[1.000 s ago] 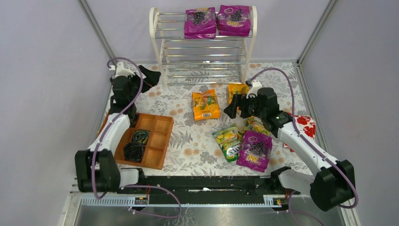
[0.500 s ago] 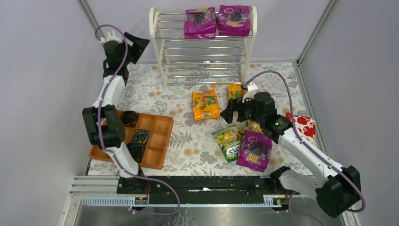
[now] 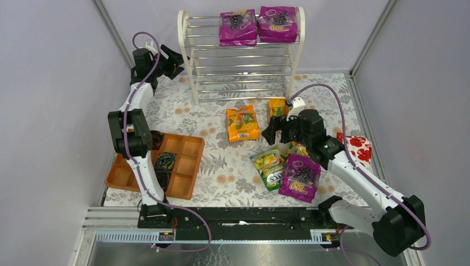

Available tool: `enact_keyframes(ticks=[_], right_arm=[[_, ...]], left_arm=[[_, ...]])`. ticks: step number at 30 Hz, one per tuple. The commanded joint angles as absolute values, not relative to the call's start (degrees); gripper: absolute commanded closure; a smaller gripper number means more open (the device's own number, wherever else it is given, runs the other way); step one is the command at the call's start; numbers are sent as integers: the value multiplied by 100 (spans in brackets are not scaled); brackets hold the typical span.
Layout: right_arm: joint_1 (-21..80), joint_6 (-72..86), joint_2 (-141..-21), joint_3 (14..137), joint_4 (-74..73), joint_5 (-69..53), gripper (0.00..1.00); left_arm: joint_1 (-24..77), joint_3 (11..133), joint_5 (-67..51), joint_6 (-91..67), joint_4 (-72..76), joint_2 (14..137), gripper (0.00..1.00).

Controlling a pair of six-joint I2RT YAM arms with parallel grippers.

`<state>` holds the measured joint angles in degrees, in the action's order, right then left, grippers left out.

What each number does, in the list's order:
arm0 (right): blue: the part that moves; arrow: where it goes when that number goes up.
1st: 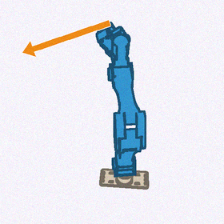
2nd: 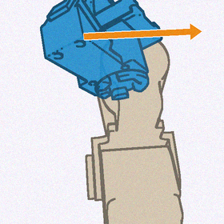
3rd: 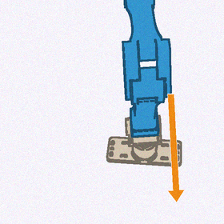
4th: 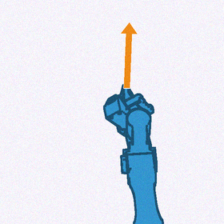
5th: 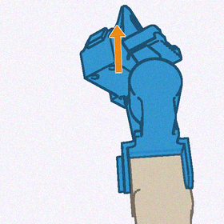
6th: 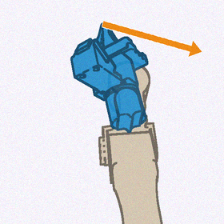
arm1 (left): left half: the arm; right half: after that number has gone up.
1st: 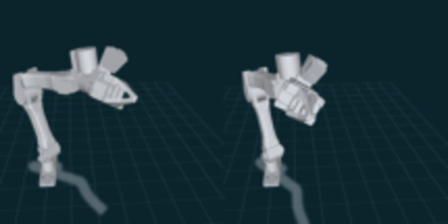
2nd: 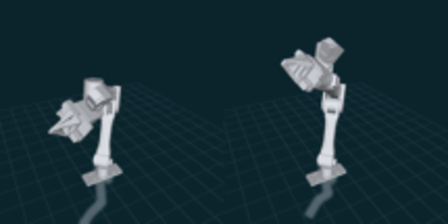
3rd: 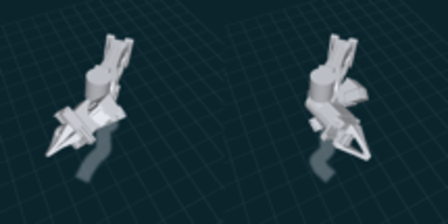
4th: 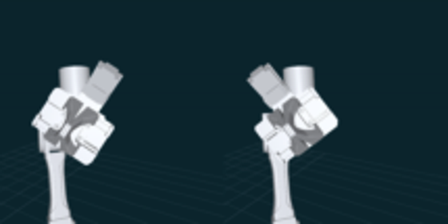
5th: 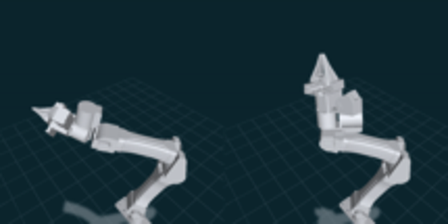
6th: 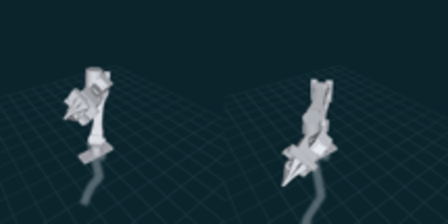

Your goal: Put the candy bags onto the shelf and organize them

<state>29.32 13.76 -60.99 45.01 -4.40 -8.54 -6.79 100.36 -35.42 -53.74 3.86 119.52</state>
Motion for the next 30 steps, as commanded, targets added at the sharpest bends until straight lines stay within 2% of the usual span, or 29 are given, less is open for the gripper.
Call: enact_keyframes(ticks=[1, 5, 11, 16, 21, 27, 30], right_arm=[[2975, 1248, -6100, 4474, -231, -636, 0], [2978, 1239, -6173, 4465, -220, -594, 0], [2974, 1223, -6231, 4482, -261, -499, 0], [2975, 1198, -6182, 4462, -321, -196, 0], [2967, 1218, -6346, 4487, -344, -29, 0], [2923, 1402, -6804, 4580, -322, -381, 0], [2911, 1483, -7033, 4743, -534, -454, 0]], left_arm=[[-585, 9960, -4727, -5276, 1099, 11710, 25], [-557, 9260, -5045, -5388, 1701, 11376, 25], [-560, 8650, -4869, -5227, 1451, 10900, 24], [-633, 8629, -3411, -4111, -302, 10190, 15], [-702, 8159, -2602, -3648, -998, 9270, 2], [-648, 6863, -2936, -3467, -955, 8210, 1], [-305, 6319, -3098, -3247, -923, 7868, 1]])
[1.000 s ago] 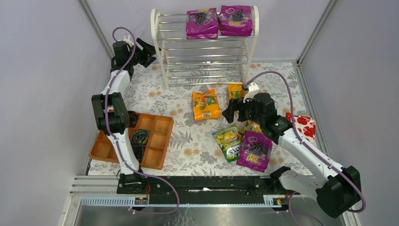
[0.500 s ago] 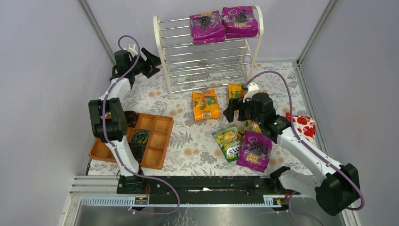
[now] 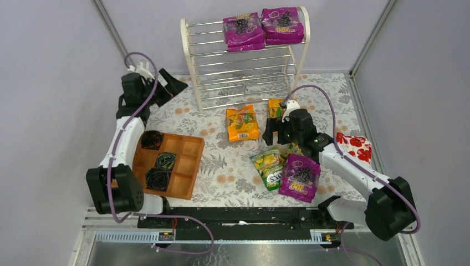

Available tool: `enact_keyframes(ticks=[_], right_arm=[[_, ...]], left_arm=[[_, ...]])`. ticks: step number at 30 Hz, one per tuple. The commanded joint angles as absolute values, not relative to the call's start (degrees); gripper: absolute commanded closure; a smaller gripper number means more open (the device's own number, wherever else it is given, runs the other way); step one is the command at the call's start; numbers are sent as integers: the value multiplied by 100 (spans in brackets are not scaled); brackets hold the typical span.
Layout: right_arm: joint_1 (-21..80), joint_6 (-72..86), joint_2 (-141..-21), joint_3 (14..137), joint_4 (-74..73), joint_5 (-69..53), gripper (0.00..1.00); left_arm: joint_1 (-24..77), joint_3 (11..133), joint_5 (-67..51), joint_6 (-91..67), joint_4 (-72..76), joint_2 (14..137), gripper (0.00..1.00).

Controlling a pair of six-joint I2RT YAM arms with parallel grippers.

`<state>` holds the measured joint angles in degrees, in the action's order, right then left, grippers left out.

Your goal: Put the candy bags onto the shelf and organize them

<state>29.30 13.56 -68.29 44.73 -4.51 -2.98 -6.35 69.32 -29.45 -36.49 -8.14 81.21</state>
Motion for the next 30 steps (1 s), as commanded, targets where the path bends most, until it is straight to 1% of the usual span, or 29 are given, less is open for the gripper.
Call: enact_keyframes(ticks=[1, 5, 8, 9, 11, 15, 18, 22, 26, 28, 30], right_arm=[[2903, 1529, -7096, 4826, -658, -435, 0], [2883, 1795, -7149, 5099, -1334, -335, 0], [2883, 1950, -7153, 5576, -2435, -312, 0], [2890, 2054, -7176, 5905, -2989, -173, 0], [2891, 2432, -7117, 6152, -3843, 280, 0], [2892, 3120, -6597, 6117, -4877, 943, 0], [2887, 3698, -6115, 5889, -5273, 1587, 0], [2879, 4613, -6041, 5632, -5633, 2114, 0], [2879, 5314, -6156, 5341, -5893, 2301, 0], [2851, 5690, -6027, 5105, -5935, 2334, 0], [2779, 5738, -5713, 4755, -5573, 2179, 0]], left_arm=[[-98, 6190, -3100, -3138, -923, 7781, 1], [880, 6017, -3035, -2534, -1103, 7717, 1], [1452, 6302, -2745, -2029, -1421, 7825, 1], [1576, 6379, -2734, -1973, -1451, 7868, 1], [1764, 6495, -2844, -1976, -1434, 7943, 1], [1897, 6436, -2988, -2022, -1236, 7950, 1], [1911, 6154, -3135, -2126, -987, 7838, 1], [2010, 5872, -3153, -2202, -826, 7707, 1], [2165, 5845, -3144, -2202, -821, 7622, 1], [2208, 5845, -3155, -2176, -829, 7594, 1], [2222, 5840, -3118, -2136, -856, 7556, 1]])
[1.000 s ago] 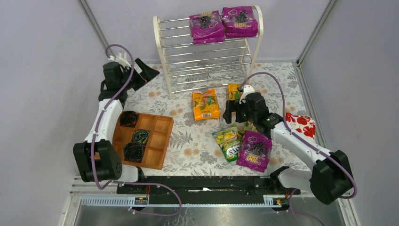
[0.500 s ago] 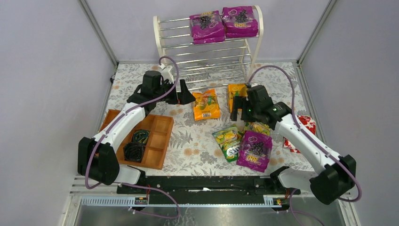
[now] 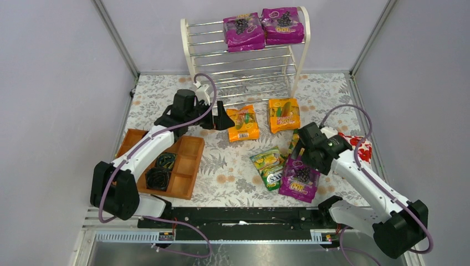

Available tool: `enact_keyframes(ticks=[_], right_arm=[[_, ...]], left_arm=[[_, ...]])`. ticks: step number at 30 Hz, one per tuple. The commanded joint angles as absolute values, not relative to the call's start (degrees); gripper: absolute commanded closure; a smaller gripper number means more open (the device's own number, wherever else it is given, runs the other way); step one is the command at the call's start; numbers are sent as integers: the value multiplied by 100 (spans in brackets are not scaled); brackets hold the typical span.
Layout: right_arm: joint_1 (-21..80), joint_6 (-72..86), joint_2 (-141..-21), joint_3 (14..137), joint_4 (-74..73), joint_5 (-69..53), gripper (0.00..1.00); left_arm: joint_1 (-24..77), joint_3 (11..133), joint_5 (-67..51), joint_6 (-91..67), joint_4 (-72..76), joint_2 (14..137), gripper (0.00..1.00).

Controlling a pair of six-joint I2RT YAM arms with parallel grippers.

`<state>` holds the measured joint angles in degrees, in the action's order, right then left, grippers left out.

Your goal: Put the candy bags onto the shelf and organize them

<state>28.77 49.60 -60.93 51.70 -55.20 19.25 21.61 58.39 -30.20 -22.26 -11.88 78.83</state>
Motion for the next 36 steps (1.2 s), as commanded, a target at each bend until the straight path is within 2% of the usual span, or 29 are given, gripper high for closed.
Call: enact_keyframes(ticks=[1, 5, 9, 13, 20, 24, 27, 30, 33, 36], right_arm=[[2719, 5687, -5537, 4601, -5406, 2047, 0], [2637, 5057, -5143, 4115, -4783, 1050, 0], [2649, 4716, -5326, 3808, -4331, -220, 0], [2852, 4686, -5555, 3572, -3716, -924, 0], [3630, 4718, -6487, 4032, -1733, -1832, 0], [3707, 4651, -7323, 4650, -866, -2426, 0], [3701, 4178, -7483, 5315, -1170, -2296, 0], [3682, 3712, -7299, 5822, -2072, -1155, 0], [3350, 3474, -7007, 5788, -2502, -435, 0], [2537, 3261, -6771, 5422, -2428, -755, 0]], left_arm=[[2223, 5844, -3071, -2112, -884, 7543, 1], [2223, 5856, -2993, -2065, -931, 7554, 1], [2218, 5879, -3028, -2082, -919, 7653, 1], [2223, 5873, -2979, -2075, -905, 7706, 1], [2224, 5845, -2849, -2048, -905, 7732, 1], [2216, 5862, -2804, -2035, -907, 7763, 1], [2215, 5824, -2708, -2000, -912, 7724, 1], [2223, 5793, -2585, -1986, -923, 7652, 1], [2223, 5763, -2645, -2061, -886, 7691, 1], [2296, 5694, -2901, -2256, -838, 7783, 1]])
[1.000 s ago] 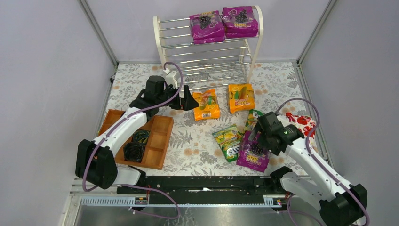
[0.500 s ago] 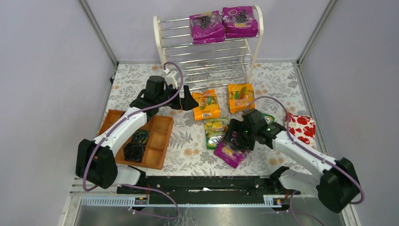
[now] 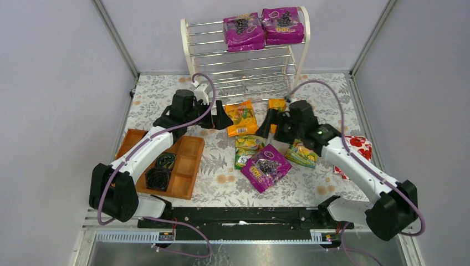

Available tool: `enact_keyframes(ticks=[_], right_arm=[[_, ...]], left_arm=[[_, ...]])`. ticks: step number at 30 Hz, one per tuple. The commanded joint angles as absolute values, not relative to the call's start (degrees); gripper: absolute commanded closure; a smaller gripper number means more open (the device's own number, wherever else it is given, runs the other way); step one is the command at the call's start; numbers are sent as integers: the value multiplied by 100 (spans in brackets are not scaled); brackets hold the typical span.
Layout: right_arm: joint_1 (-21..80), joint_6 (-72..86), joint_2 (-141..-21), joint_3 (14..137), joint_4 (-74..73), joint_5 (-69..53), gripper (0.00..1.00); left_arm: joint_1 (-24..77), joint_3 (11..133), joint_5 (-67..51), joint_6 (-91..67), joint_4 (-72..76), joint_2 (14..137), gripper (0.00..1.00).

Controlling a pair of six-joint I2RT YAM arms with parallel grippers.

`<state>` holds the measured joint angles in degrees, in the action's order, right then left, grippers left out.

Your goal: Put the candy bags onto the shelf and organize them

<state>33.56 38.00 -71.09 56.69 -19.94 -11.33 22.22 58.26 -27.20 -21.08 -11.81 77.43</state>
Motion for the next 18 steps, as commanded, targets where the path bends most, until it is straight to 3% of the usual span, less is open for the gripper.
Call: enact_keyframes(ticks=[1, 9, 18], right_arm=[[2291, 3151, -6758, 5310, -2422, -884, 0], [922, 2947, -6736, 4124, -1243, -2527, 0], [817, 3353, -7369, 3088, 247, -4196, 0]], left_arm=[[2366, 5681, -2970, -2321, -836, 7803, 1], [3413, 4785, -3067, -3236, -347, 7628, 8], [4731, 4491, -2525, -3501, -233, 8269, 11]])
